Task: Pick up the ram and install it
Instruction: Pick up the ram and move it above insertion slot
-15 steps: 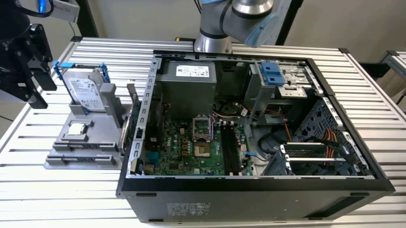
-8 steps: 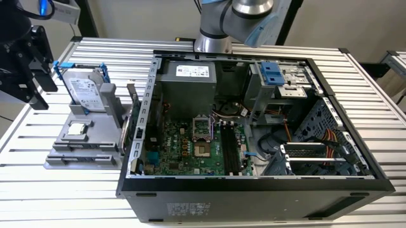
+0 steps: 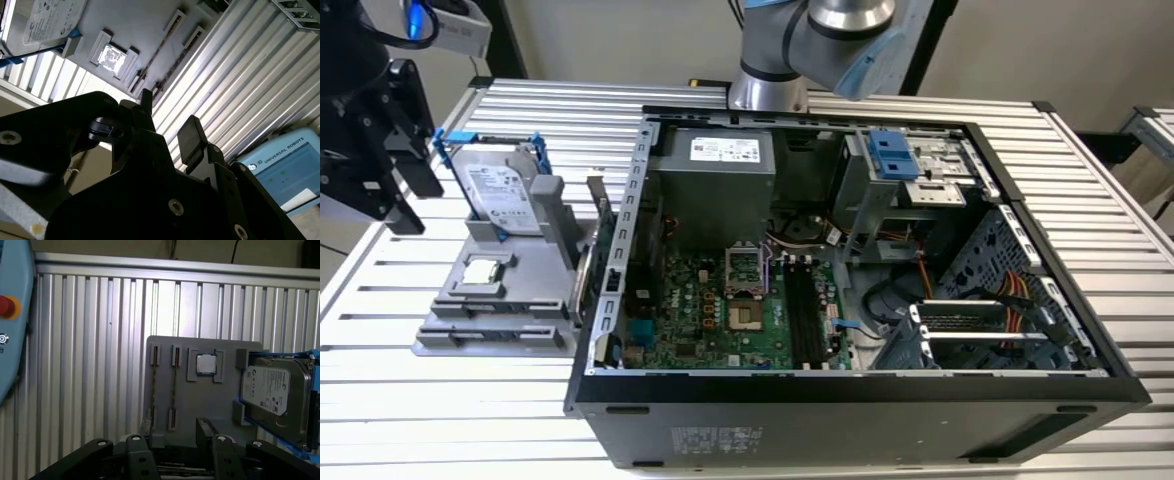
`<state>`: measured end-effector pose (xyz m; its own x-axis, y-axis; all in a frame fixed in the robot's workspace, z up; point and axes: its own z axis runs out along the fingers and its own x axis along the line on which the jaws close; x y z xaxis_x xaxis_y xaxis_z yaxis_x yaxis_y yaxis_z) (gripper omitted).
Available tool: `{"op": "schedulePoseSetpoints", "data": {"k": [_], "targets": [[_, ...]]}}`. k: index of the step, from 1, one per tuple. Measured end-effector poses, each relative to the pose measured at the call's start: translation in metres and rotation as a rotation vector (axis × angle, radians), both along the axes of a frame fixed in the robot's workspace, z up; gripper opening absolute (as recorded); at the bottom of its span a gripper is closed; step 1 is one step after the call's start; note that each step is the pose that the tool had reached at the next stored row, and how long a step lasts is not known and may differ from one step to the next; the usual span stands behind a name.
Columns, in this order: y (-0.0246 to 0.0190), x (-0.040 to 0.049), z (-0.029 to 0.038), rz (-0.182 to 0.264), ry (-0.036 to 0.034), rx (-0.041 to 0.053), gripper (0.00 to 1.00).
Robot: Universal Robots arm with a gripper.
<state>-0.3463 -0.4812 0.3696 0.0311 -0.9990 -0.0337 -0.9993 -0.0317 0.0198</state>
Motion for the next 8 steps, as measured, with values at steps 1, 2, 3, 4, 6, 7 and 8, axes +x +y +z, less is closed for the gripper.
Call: {"op": "schedulePoseSetpoints", "data": {"k": [1, 2, 3, 4, 6, 7, 8], "targets": [[0.0000, 0.0000, -0.0007, 0.000, 0.0000, 0.0000, 1.00], [0.0000, 0.0000, -0.0015, 0.000, -0.0001, 0.0001, 1.00], [0.0000, 0.0000, -0.0022, 0.000, 0.0000, -0.0001, 1.00], [0.0000, 0.0000, -0.0030, 0.000, 0.0000, -0.0001, 1.00], [0.0000, 0.0000, -0.0045, 0.000, 0.0000, -0.0001, 1.00], [0.0000, 0.0000, -0.0052, 0.000, 0.0001, -0.0002, 1.00], [0.0000, 0.0000, -0.0059, 0.000, 0.0000, -0.0002, 1.00]]}}
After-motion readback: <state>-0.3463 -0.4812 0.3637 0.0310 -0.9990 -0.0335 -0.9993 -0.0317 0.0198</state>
